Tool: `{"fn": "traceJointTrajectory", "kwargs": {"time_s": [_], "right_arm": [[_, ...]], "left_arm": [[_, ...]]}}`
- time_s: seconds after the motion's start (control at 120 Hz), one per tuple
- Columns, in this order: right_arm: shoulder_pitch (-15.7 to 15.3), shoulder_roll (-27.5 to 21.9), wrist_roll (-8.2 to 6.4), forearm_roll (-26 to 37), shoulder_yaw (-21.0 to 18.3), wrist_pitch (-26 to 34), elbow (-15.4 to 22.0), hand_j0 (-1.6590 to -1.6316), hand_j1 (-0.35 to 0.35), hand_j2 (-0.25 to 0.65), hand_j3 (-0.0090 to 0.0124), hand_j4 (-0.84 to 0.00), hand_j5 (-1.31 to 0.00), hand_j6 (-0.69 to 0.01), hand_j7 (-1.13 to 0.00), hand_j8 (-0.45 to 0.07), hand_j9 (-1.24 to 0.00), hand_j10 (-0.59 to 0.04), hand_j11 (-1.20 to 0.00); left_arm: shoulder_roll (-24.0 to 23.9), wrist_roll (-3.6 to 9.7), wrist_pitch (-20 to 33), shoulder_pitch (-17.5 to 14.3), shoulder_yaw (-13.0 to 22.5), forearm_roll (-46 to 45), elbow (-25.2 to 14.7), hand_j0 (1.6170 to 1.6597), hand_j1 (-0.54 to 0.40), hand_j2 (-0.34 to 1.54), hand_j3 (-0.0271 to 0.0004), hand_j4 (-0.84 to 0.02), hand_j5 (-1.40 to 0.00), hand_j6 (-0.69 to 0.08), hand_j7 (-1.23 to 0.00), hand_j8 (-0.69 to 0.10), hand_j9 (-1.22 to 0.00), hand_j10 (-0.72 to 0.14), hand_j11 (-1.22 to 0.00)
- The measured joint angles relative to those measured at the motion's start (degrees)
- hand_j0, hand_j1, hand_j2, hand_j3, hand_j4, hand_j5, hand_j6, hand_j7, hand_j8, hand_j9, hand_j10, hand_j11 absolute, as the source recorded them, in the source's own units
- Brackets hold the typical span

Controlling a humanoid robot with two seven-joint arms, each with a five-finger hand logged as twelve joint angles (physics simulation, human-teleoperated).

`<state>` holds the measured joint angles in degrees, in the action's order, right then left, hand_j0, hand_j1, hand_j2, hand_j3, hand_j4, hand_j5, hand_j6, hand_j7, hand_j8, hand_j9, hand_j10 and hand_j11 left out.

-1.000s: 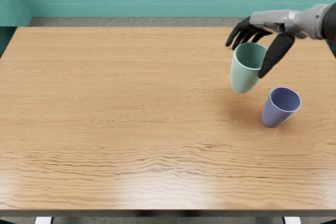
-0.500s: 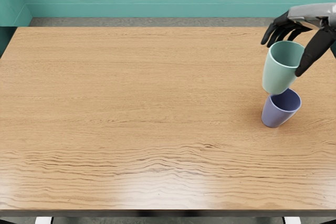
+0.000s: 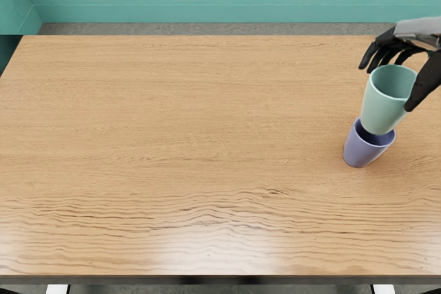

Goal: Pick up cup and place in cup with right hand

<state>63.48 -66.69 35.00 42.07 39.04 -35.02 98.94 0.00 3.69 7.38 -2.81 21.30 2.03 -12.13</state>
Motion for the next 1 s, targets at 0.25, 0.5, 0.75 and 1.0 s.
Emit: {"fn": "traceJointTrajectory", "kwargs": {"time_s": [0.25, 0.5, 0.75, 1.0], "right_arm": [[-1.42, -0.04, 0.01, 0.57, 0.05, 0.0, 0.39, -1.6575, 0.101, 0.206, -0.0003, -0.455, -0.59, -0.442, -0.59, -0.348, -0.58, -0.403, -0.59], [-1.7, 0.66, 0.01, 1.16, 0.05, 0.01, -0.66, -1.6574, 0.099, 0.197, -0.0007, -0.453, -0.59, -0.44, -0.59, -0.348, -0.58, -0.407, -0.58], [-1.99, 2.52, 0.0, 2.51, -0.1, 0.01, -2.37, -1.6577, 0.104, 0.197, -0.0006, -0.45, -0.58, -0.436, -0.58, -0.347, -0.57, -0.401, -0.58], [-2.72, 3.89, 0.0, 4.07, -0.22, 0.02, -4.13, -1.6578, 0.106, 0.2, -0.0003, -0.446, -0.57, -0.436, -0.57, -0.349, -0.56, -0.404, -0.57]], "left_arm": [[0.0, 0.0, 0.0, 0.0, 0.01, 0.0, 0.0, 1.6581, 0.349, 0.0, -0.0001, 0.0, 0.0, 0.0, 0.0, 0.0, 0.0, 0.0, 0.0], [0.0, 0.0, 0.0, 0.0, -0.01, 0.0, 0.0, 1.6581, 0.349, 0.0, -0.0001, 0.0, 0.0, 0.0, 0.0, 0.0, 0.0, 0.0, 0.0], [0.0, 0.0, 0.0, 0.0, -0.01, 0.0, 0.0, 1.6581, 0.349, 0.0, -0.0001, 0.0, 0.0, 0.0, 0.0, 0.0, 0.0, 0.0, 0.0], [0.0, 0.0, 0.0, 0.0, -0.03, 0.0, 0.0, 1.6581, 0.349, 0.0, -0.0001, 0.0, 0.0, 0.0, 0.0, 0.0, 0.0, 0.0, 0.0]]}}
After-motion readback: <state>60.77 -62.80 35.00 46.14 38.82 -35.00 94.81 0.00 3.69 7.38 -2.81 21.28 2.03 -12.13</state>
